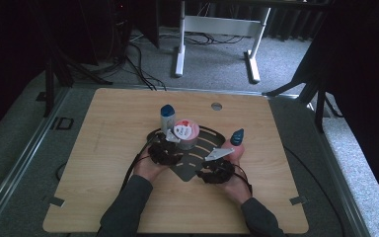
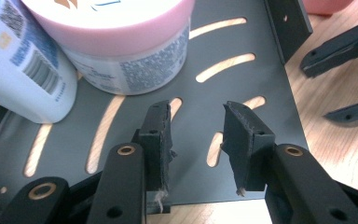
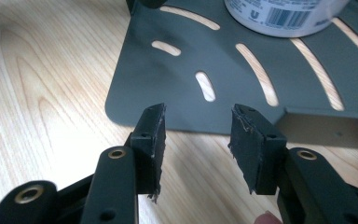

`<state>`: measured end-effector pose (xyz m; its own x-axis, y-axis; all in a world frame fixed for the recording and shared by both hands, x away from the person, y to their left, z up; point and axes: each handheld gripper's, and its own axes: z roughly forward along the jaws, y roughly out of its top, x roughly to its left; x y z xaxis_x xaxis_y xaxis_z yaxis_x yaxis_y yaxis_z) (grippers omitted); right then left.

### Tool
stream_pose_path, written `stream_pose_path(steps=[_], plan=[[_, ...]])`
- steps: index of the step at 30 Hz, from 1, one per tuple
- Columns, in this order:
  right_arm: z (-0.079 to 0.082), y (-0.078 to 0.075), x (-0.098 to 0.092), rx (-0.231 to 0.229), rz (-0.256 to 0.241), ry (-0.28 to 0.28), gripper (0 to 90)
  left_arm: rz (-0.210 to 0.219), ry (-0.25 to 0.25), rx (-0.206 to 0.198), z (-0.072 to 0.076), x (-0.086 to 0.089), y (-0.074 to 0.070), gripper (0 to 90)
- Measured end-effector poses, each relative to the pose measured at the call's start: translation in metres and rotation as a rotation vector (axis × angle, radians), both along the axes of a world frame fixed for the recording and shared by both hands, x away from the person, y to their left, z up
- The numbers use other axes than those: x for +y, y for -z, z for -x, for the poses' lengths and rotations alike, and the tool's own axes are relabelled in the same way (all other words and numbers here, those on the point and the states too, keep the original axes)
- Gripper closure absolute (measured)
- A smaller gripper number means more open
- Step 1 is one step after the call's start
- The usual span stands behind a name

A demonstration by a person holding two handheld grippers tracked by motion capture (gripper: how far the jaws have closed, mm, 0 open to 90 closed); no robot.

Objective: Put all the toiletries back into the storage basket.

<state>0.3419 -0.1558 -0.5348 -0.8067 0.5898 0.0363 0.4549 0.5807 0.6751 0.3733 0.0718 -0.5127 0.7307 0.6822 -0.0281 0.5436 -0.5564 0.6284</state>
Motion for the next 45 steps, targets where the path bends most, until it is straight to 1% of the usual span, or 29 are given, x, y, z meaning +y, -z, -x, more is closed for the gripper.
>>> stream_pose_path(steps=[2,5,9,11,12,15,17,19,21,23,27,31,33,37,39,41,45], plan=[[0.002,-0.003,-0.003,-0.011,0.011,0.003,55.0,-0.001,0.002,0.004,0.001,-0.001,0.002,61.8],[0.003,-0.007,-0.009,-0.013,0.021,0.013,55.3,-0.002,0.006,0.007,0.002,-0.003,0.005,61.8],[0.004,-0.011,-0.019,-0.011,0.046,0.032,59.3,-0.005,0.017,0.011,0.003,-0.006,0.008,61.8],[0.005,-0.013,-0.023,-0.012,0.054,0.043,59.8,-0.004,0.016,0.011,0.003,-0.007,0.009,61.5],[0.006,-0.014,-0.026,-0.013,0.054,0.046,60.0,-0.003,0.018,0.018,0.003,-0.008,0.011,61.2],[0.008,-0.017,-0.031,-0.015,0.063,0.047,59.8,-0.012,0.028,0.021,0.004,-0.011,0.015,61.2],[0.009,-0.018,-0.034,-0.004,0.072,0.044,59.2,-0.019,0.031,0.024,0.005,-0.014,0.017,61.2],[0.011,-0.019,-0.037,-0.004,0.085,0.041,59.0,-0.022,0.033,0.023,0.005,-0.015,0.019,61.2],[0.012,-0.02,-0.041,-0.004,0.088,0.043,59.1,-0.03,0.033,0.027,0.005,-0.016,0.02,61.0],[0.012,-0.022,-0.045,-0.007,0.09,0.05,59.2,-0.027,0.03,0.029,0.005,-0.016,0.022,60.6],[0.013,-0.026,-0.051,-0.013,0.1,0.06,59.3,-0.034,0.033,0.025,0.006,-0.017,0.023,60.4],[0.015,-0.032,-0.058,-0.029,0.095,0.067,59.0,-0.011,0.017,0.03,0.006,-0.015,0.025,60.3],[0.016,-0.034,-0.062,-0.035,0.087,0.076,58.9,-0.009,0.016,0.031,0.006,-0.014,0.027,60.3],[0.017,-0.037,-0.07,-0.028,0.089,0.093,57.9,0.002,0.011,0.031,0.008,-0.013,0.028,60.0],[0.017,-0.039,-0.075,-0.02,0.08,0.093,57.6,0.003,0.01,0.029,0.008,-0.013,0.028,59.8],[0.018,-0.039,-0.079,-0.018,0.088,0.095,57.3,0.005,0.007,0.027,0.009,-0.013,0.029,59.8],[0.019,-0.043,-0.088,-0.02,0.095,0.11,56.7,-0.01,0.012,0.014,0.011,-0.015,0.029,58.7]])
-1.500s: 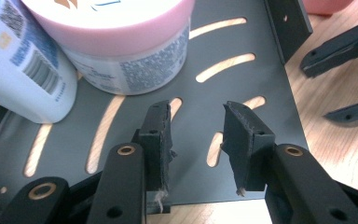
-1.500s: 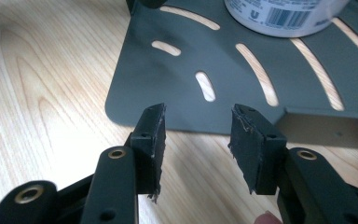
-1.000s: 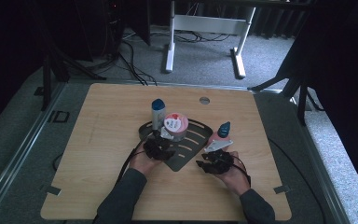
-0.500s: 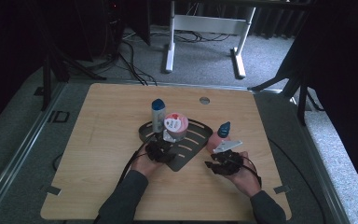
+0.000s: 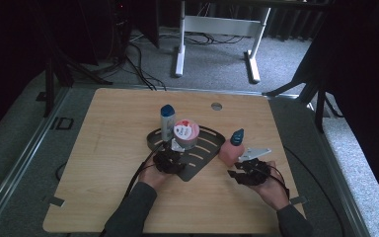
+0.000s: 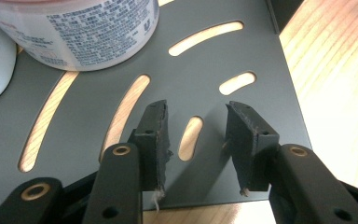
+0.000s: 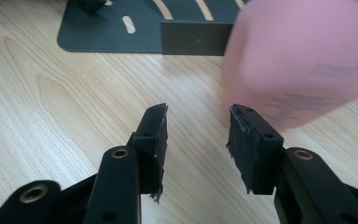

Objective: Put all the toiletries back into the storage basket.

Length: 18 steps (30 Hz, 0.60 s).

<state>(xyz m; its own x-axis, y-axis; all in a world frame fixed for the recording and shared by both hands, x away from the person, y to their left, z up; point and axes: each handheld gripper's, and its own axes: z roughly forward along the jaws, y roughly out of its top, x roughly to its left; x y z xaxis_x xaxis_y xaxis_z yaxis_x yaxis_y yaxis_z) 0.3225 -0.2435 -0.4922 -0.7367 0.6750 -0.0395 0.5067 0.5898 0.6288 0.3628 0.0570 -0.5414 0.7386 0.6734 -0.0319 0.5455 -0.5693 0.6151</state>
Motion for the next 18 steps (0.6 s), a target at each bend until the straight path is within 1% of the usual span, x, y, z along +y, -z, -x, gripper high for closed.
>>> stream_pose_path(steps=[3,14,18], plan=[[-0.001,-0.003,-0.005,0.0,0.005,0.014,56.6,-0.009,0.003,-0.01,0.001,-0.001,0.0,58.7],[-0.004,-0.011,-0.017,-0.015,0.01,0.051,56.2,0.005,0.004,-0.015,0.002,0.001,0.001,58.6],[-0.006,-0.014,-0.021,-0.015,0.009,0.058,55.3,0.032,-0.004,-0.009,0.002,0.004,0.002,58.7]])
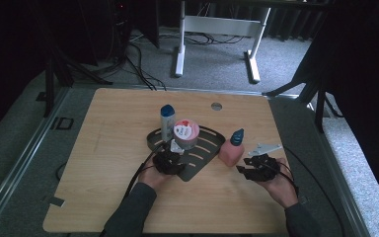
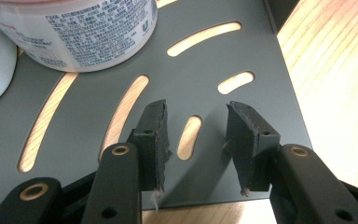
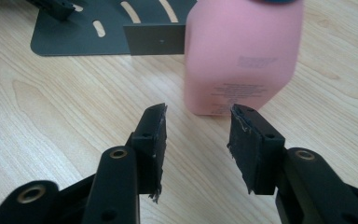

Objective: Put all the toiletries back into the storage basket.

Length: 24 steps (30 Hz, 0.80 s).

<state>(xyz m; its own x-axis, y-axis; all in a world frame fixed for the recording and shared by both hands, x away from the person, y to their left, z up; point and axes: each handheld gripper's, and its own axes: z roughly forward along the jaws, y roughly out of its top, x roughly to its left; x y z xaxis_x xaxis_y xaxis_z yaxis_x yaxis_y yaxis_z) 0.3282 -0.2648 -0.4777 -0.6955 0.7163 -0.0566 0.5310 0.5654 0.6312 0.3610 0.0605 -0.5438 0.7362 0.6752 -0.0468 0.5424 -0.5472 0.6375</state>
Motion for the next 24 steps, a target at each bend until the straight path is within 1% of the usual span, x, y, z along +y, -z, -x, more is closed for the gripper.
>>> stream_pose_path(steps=[1,3,6,9,11,15,18,22,24], plan=[[-0.001,-0.001,-0.001,-0.001,-0.001,0.0,53.5,0.004,-0.002,0.002,0.0,0.0,0.0,58.7],[-0.003,-0.002,-0.003,0.015,-0.008,0.016,52.0,-0.001,-0.001,-0.002,0.0,0.0,0.0,58.8],[-0.005,-0.006,-0.006,0.013,-0.012,0.02,50.6,-0.014,0.005,-0.012,0.001,-0.001,0.0,58.8],[-0.006,-0.009,-0.007,0.011,-0.012,0.022,50.3,-0.015,0.004,-0.014,0.001,-0.001,0.0,59.1],[-0.009,-0.014,-0.007,0.007,-0.008,0.02,49.4,-0.001,-0.005,-0.007,0.001,-0.001,0.0,59.1],[-0.012,-0.018,-0.008,0.021,-0.013,0.014,49.3,-0.001,-0.005,-0.008,0.001,-0.001,0.0,59.1],[-0.016,-0.021,-0.006,0.028,0.001,0.009,48.4,-0.001,-0.003,-0.008,0.001,0.0,0.001,59.0],[-0.021,-0.024,-0.004,0.031,0.014,-0.013,46.8,0.004,-0.002,-0.01,0.001,0.0,0.001,59.0],[-0.022,-0.026,-0.002,0.035,0.013,-0.016,45.7,0.003,-0.002,-0.011,0.001,0.0,0.001,59.0]])
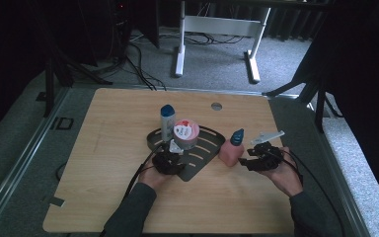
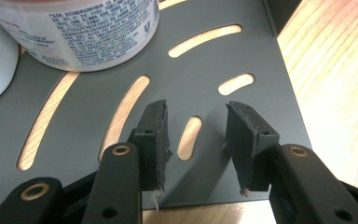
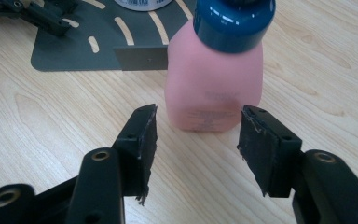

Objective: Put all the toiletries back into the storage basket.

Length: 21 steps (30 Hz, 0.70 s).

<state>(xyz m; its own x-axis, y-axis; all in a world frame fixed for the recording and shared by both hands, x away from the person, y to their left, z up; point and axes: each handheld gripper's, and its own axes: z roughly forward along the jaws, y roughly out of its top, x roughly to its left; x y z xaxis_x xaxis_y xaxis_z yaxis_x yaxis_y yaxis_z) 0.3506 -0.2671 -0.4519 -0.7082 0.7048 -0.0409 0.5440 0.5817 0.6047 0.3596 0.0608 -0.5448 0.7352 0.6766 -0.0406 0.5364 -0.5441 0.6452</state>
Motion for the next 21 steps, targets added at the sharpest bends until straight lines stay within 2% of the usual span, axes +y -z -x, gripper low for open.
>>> stream_pose_path(steps=[10,21], plan=[[-0.006,-0.007,0.003,0.002,0.018,-0.036,44.0,0.008,0.001,-0.002,0.0,0.001,0.001,58.8],[-0.014,-0.011,0.005,0.011,0.056,-0.048,45.8,0.01,0.002,0.001,0.0,0.001,0.0,58.6]])
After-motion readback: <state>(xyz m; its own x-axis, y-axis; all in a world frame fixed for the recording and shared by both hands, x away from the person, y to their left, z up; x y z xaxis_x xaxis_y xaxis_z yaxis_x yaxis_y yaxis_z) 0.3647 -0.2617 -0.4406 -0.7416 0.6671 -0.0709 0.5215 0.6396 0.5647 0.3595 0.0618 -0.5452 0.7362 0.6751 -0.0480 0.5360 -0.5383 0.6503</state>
